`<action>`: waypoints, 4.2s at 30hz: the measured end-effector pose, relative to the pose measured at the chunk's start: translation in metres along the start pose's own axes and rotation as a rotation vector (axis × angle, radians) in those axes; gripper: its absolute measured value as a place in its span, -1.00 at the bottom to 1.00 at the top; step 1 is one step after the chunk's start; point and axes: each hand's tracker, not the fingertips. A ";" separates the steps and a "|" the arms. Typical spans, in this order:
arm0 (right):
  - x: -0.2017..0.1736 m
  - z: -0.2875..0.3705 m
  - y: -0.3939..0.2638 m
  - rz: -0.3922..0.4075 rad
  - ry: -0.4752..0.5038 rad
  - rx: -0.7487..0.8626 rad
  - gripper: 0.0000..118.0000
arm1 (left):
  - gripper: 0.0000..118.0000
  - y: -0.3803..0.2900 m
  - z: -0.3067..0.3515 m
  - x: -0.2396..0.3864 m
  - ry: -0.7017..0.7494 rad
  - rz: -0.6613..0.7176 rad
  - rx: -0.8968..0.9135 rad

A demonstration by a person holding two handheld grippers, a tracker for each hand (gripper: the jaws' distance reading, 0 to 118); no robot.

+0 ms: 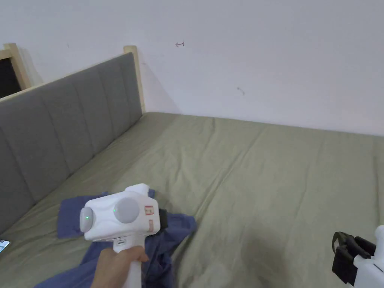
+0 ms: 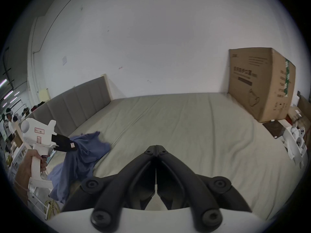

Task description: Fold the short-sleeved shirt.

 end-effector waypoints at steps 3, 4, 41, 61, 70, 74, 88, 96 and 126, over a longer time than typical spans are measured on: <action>0.026 0.021 0.011 -0.014 -0.091 0.051 -0.99 | -0.96 -0.007 0.008 0.082 -0.205 -0.077 0.011; 0.036 0.028 0.014 -0.027 -0.110 0.063 -0.99 | -0.96 -0.015 0.009 0.114 -0.258 -0.142 -0.008; 0.114 0.052 -0.028 -0.162 -0.244 -0.074 -0.99 | -1.00 -0.176 -0.037 0.196 -0.331 -0.385 -0.300; 0.108 -0.007 -0.050 -0.095 -0.225 -0.239 -0.99 | -0.71 -0.027 -0.177 0.056 -0.107 -0.210 -0.272; 0.116 -0.012 -0.043 -0.086 -0.221 -0.260 -0.99 | -0.97 -0.034 -0.166 0.061 -0.093 -0.275 -0.237; 0.112 -0.032 -0.015 -0.055 -0.071 -0.243 -0.99 | -0.97 -0.030 -0.146 0.066 -0.095 -0.299 -0.188; 0.061 -0.291 -0.019 0.253 0.063 -0.673 0.41 | -0.98 -0.031 -0.078 0.067 -0.134 -0.350 -0.083; 0.047 -0.305 -0.043 0.257 0.125 -0.704 -0.05 | -0.98 -0.037 -0.089 0.053 -0.120 -0.324 -0.103; 0.173 -0.062 0.217 -0.080 0.019 -0.152 -0.96 | -0.99 0.066 0.096 0.108 0.002 -0.439 0.274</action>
